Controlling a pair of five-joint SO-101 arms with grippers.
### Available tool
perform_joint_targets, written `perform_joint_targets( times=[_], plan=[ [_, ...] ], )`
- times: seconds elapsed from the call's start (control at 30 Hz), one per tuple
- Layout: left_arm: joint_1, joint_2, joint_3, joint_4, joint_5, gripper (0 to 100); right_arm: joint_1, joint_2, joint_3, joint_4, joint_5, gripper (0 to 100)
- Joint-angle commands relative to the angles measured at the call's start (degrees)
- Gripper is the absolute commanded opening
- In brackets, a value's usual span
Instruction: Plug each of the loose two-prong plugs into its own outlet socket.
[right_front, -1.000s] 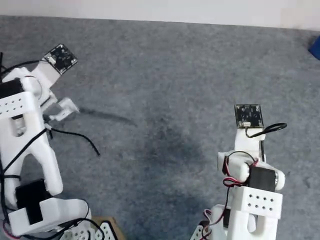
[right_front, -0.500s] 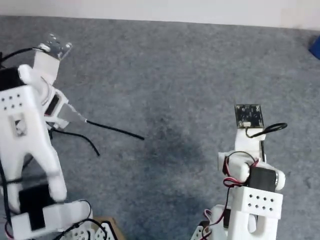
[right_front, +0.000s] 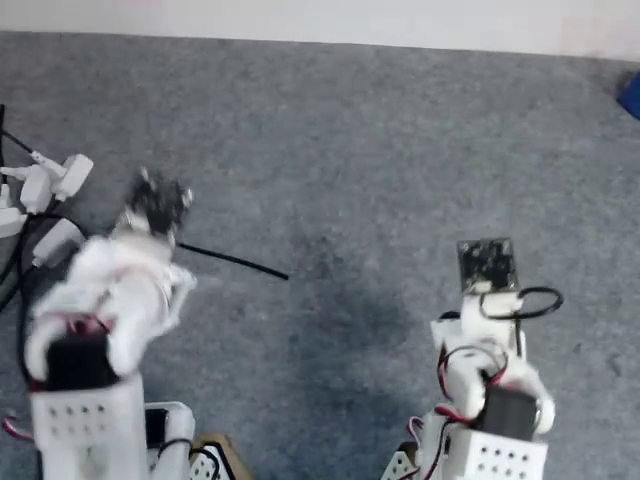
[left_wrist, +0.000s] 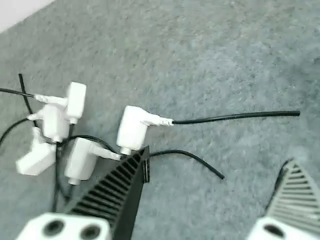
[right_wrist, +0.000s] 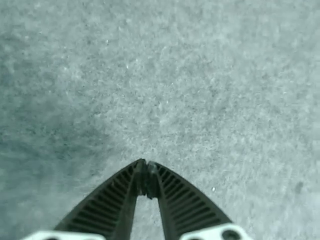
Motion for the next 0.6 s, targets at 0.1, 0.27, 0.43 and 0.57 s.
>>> perform_joint_targets(
  times=[0.1, 0.27, 0.43, 0.57],
  plan=[
    [0.66, -21.23, 23.96, -7.21, 0.7, 38, 0.4, -14.73, 14.99, -3.56, 1.49, 0.8],
    [0.66, -33.36, 33.63, -7.3, 0.79, 38, 0.66, -13.49, 19.03, -6.81, 1.49, 0.8],
    [0.75, -30.55, 38.37, -7.56, 0.7, 38, 0.4, -14.02, 20.44, -7.34, 1.93, 0.8],
    [0.66, -31.52, 41.98, -7.38, 0.62, 38, 0.4, -14.02, 23.96, -7.34, 1.93, 0.8]
  ],
)
